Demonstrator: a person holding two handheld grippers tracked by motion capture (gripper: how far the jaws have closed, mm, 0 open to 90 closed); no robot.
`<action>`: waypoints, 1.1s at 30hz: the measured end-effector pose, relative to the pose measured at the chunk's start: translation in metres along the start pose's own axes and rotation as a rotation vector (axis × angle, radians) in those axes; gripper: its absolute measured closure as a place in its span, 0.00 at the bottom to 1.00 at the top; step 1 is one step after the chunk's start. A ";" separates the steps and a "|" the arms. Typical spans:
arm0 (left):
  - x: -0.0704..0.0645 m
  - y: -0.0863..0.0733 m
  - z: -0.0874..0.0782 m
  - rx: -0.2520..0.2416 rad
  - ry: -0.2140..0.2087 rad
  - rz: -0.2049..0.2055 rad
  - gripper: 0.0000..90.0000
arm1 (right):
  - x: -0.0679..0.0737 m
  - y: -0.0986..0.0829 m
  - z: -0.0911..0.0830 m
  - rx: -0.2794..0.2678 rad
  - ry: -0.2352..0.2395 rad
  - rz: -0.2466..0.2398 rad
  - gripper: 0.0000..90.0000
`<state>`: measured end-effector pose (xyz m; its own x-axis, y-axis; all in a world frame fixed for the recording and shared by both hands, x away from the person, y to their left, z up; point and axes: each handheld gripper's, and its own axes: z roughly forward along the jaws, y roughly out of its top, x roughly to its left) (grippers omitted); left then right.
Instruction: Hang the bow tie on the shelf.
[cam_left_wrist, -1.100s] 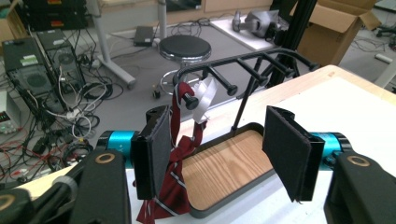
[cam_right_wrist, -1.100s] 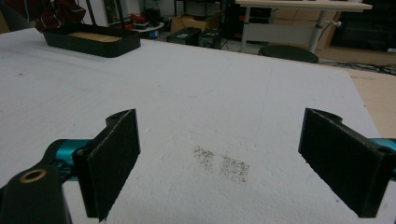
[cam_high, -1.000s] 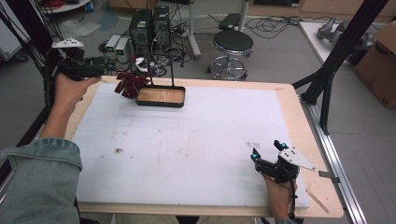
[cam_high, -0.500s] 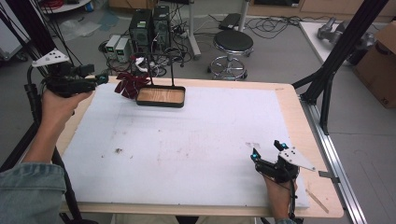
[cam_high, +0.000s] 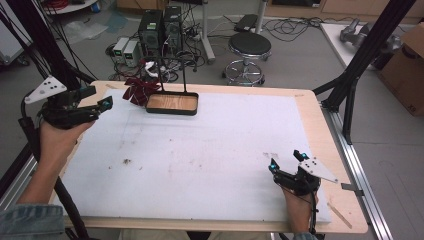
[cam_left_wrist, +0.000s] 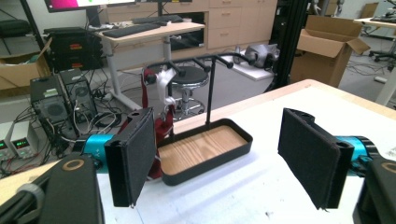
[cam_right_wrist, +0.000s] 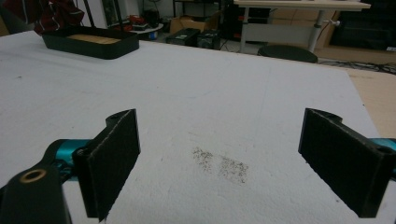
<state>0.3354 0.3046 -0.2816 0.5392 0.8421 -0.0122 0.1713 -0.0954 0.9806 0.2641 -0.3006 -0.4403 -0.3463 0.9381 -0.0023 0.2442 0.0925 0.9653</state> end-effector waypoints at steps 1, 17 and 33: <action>-0.002 -0.003 -0.001 -0.002 0.004 0.000 0.31 | 0.000 0.000 0.000 0.000 -0.001 0.000 0.13; -0.019 -0.063 -0.015 0.014 0.055 -0.015 0.31 | 0.000 0.000 0.000 0.001 -0.001 0.004 0.13; -0.038 -0.118 -0.021 0.069 0.100 -0.001 0.30 | 0.000 0.000 0.000 0.002 -0.001 0.010 0.13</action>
<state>0.2771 0.2952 -0.3926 0.4548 0.8905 0.0097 0.2300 -0.1279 0.9648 0.2637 -0.3008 -0.4405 -0.3432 0.9392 0.0067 0.2492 0.0842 0.9648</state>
